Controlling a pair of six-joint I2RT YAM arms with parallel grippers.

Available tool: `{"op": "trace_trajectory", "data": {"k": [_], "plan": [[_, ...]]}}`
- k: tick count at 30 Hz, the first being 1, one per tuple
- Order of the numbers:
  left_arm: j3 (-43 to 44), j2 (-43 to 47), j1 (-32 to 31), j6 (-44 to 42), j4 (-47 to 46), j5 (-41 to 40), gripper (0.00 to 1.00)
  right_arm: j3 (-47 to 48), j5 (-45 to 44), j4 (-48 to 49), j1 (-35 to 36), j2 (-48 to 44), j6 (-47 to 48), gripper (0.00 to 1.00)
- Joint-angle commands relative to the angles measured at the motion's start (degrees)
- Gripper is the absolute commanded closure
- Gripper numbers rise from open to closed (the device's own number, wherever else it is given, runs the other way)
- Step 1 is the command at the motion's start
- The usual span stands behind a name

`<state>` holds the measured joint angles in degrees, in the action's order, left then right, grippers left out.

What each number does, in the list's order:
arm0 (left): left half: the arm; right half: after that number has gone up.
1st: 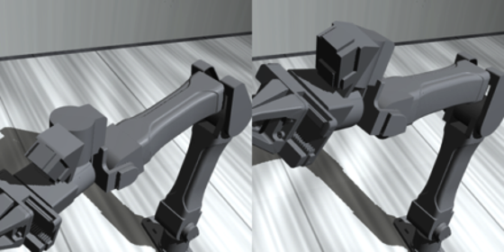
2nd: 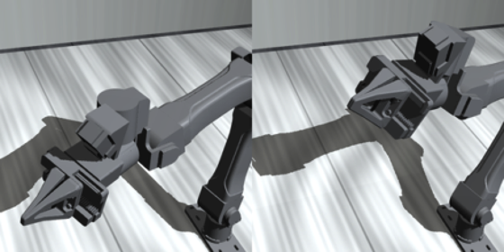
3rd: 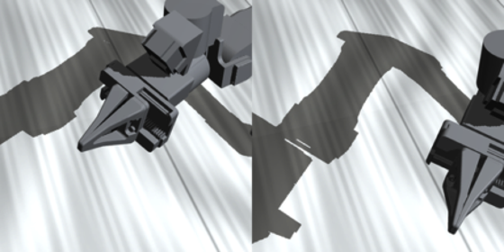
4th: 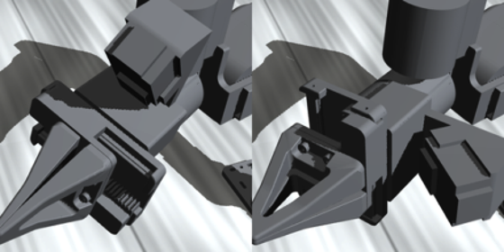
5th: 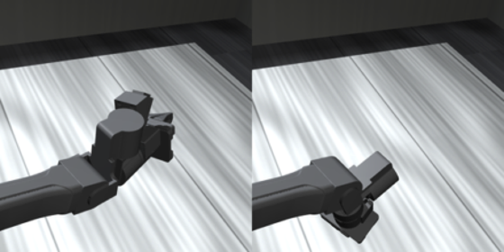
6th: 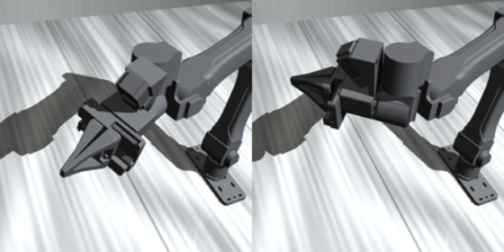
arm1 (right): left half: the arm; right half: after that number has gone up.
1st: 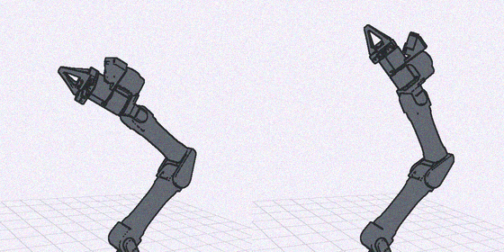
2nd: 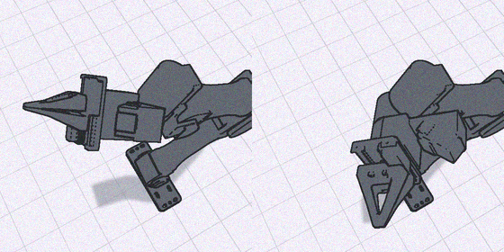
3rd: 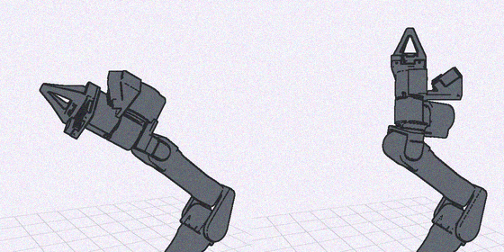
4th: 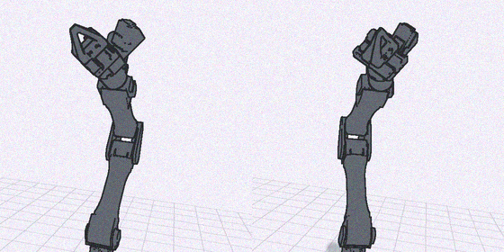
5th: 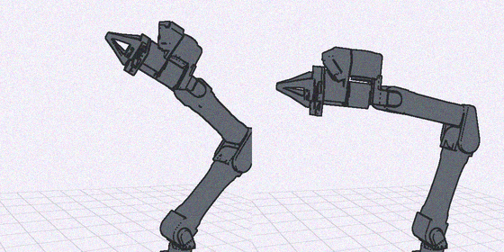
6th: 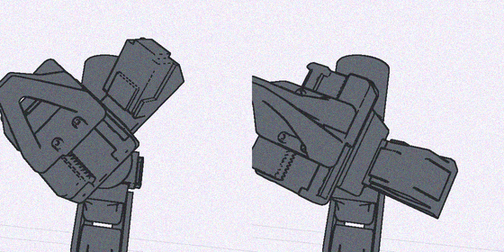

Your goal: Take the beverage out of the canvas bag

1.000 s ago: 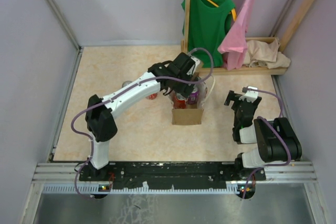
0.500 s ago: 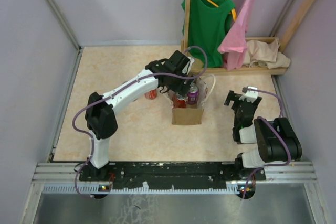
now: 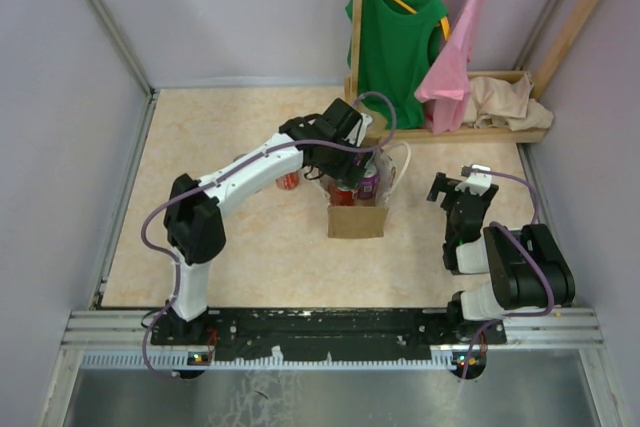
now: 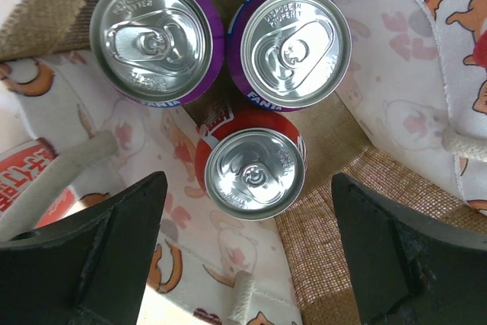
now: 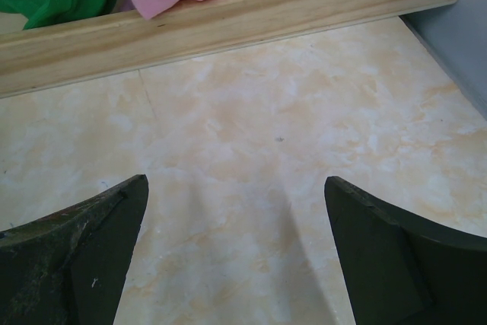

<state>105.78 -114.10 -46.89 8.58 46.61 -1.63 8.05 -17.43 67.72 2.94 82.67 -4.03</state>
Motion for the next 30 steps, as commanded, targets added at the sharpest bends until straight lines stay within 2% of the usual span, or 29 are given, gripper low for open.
{"op": "trace_trajectory", "data": {"k": [1,11,16,22,23,25,28,29,30], "plan": [[-1.2,-2.0,-0.1,0.1,-1.1,2.1,0.05,1.5,-0.7,3.5,-0.1,0.0,0.5,0.01],[-1.6,-4.6,-0.1,0.5,-1.8,0.1,0.09,1.5,-0.7,3.5,0.0,0.0,0.5,0.01],[-1.8,-6.0,-0.1,0.8,-1.8,-0.7,0.27,1.5,-0.6,3.5,0.0,0.0,0.5,0.01],[-1.5,-8.0,0.1,0.9,-1.6,-2.3,0.31,1.5,-0.6,3.5,0.0,0.0,0.6,0.01],[-1.5,-8.2,0.1,0.9,-1.6,-2.4,0.35,1.5,-0.6,3.5,0.0,0.0,0.5,0.01],[-1.5,-8.6,0.1,1.1,-1.3,-2.4,0.53,1.5,-0.6,3.5,0.0,0.0,0.5,0.01],[-1.3,-8.9,0.1,1.1,-0.5,-2.0,0.83,1.5,-0.7,3.5,0.0,0.0,0.5,0.01],[-1.0,-8.9,0.1,1.1,-0.1,-2.0,0.97,1.5,-0.6,3.5,0.0,0.0,0.6,0.01],[-0.7,-8.9,0.1,1.1,0.5,-2.1,1.0,1.5,-0.6,3.5,-0.1,0.0,0.5,0.01]]}}
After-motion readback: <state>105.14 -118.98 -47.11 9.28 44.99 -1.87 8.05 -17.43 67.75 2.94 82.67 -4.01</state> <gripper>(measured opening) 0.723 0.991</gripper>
